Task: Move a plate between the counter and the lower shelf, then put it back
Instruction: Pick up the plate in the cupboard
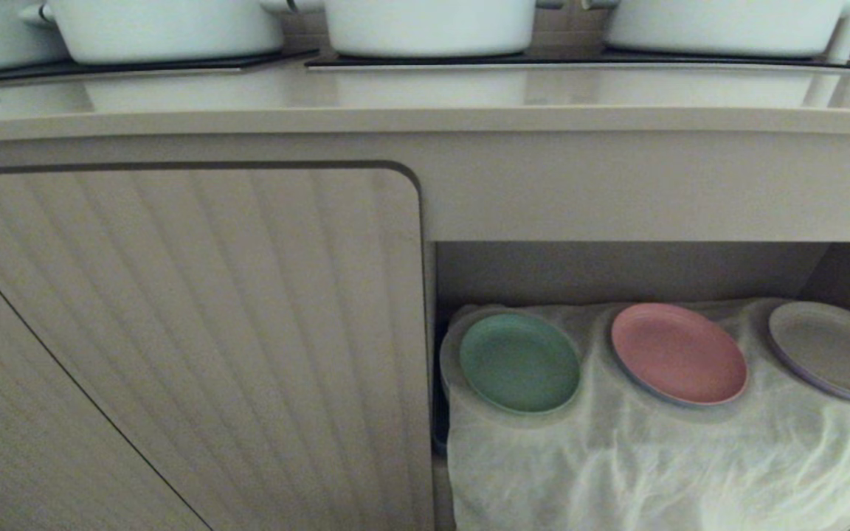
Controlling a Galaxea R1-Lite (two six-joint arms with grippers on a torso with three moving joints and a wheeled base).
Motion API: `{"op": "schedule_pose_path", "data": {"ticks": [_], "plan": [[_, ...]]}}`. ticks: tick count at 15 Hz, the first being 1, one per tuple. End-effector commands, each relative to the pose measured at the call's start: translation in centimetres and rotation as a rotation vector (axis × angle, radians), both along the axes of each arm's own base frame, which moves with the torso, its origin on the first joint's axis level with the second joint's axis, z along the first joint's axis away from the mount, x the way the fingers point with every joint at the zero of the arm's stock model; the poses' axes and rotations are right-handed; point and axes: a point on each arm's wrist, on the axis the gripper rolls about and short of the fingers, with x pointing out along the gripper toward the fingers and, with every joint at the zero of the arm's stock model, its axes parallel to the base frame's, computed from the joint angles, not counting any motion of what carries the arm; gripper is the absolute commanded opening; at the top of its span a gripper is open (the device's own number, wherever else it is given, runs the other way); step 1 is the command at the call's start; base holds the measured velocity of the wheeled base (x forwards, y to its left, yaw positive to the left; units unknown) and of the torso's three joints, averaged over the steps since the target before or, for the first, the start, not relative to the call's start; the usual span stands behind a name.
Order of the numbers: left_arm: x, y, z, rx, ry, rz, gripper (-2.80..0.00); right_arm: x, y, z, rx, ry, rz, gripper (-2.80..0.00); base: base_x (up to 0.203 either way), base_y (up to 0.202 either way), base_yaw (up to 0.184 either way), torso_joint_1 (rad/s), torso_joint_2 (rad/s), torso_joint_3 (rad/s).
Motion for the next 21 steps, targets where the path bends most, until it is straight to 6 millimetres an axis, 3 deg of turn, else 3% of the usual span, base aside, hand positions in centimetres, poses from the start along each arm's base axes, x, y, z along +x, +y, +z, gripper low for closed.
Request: {"op": "schedule_pose_path", "data": {"ticks": [1,7,12,17,21], "plan": [[0.0,0.0,0.0,-0.001,-0.001,0.000,-2.80,0.5,0.0,0.3,-0.003,0.056,-0.001,-2.80,0.000,0.000,0.000,0.000,0.00,0.000],[0.0,0.0,0.0,-0.001,-0.001,0.000,-2.80,3.5,0.1,4.7,-0.045,0.246,0.074,-2.80,0.000,0.000,0.000,0.000,0.00,0.000],[0.0,0.0,0.0,-0.001,-0.001,0.000,-2.80,8.4,1.0,8.1,-0.102,0.369,0.421,-2.80,0.000,0.000,0.000,0.000,0.00,0.000],[0.0,0.0,0.0,-0.001,-0.001,0.000,-2.80,12.8,3.6,6.4,-0.280,0.510,0.837,-2.80,0.000,0.000,0.000,0.000,0.00,0.000],[0.0,0.0,0.0,-0.001,-0.001,0.000,-2.80,15.8,5.7,3.9,-0.299,0.655,0.963,-2.80,0.000,0.000,0.000,0.000,0.00,0.000]]}}
